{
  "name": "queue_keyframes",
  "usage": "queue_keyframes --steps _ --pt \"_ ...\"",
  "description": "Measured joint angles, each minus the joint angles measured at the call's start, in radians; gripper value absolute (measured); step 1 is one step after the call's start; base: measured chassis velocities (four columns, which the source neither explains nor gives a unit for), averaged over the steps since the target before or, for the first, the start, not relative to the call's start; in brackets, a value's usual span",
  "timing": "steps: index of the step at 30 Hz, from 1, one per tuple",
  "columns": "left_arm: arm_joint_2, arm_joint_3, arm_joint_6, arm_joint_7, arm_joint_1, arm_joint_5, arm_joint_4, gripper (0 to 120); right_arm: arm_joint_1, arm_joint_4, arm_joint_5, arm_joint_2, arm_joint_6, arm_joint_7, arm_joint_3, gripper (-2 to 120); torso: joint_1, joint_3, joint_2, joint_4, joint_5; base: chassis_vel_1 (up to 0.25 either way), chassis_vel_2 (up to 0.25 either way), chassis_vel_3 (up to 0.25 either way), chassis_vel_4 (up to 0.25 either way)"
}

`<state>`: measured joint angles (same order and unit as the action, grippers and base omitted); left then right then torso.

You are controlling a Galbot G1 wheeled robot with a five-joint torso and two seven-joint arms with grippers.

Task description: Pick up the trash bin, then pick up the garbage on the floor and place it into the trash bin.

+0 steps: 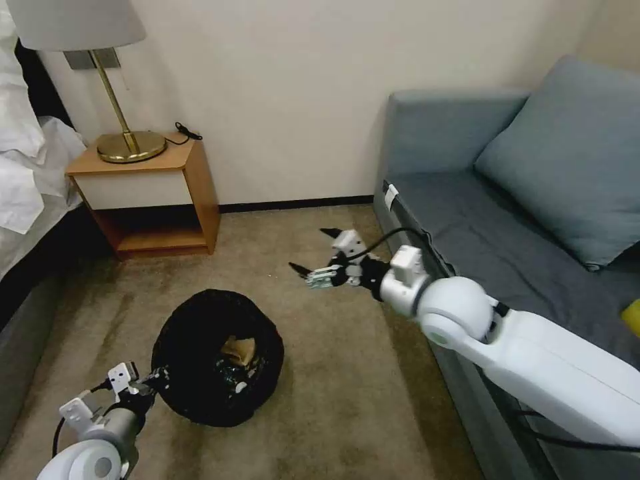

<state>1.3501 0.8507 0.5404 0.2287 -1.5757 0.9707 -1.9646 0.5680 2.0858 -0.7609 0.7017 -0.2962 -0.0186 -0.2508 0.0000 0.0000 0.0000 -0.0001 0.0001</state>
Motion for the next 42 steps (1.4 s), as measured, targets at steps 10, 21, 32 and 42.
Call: queue_keyframes --steps 10,21,32,42 --pt "-0.007 -0.010 0.045 0.105 0.024 0.048 0.018 1 0.326 0.164 -0.061 -0.073 -0.041 -0.160 0.274 100 0.000 0.000 0.000 -0.0002 0.0000 0.000 0.000 0.000 0.000" --pt "-0.023 -0.005 0.043 0.116 0.037 0.050 0.022 37 0.555 0.216 -0.048 0.067 -0.052 -0.378 0.438 100 0.000 0.000 0.000 -0.0003 0.0000 0.000 0.000 0.000 0.000" --pt "-0.002 0.041 0.053 0.147 0.009 0.065 -0.010 80 0.673 0.232 -0.005 0.158 -0.041 -0.410 0.509 100 0.000 0.000 0.000 0.0000 -0.0002 0.000 0.000 0.000 0.000" --pt "0.003 0.096 -0.009 0.063 -0.066 -0.149 -0.164 100 0.785 0.268 0.101 0.218 -0.023 -0.398 0.605 100 0.000 0.000 0.000 0.0002 0.0000 0.000 0.000 0.000 0.000"
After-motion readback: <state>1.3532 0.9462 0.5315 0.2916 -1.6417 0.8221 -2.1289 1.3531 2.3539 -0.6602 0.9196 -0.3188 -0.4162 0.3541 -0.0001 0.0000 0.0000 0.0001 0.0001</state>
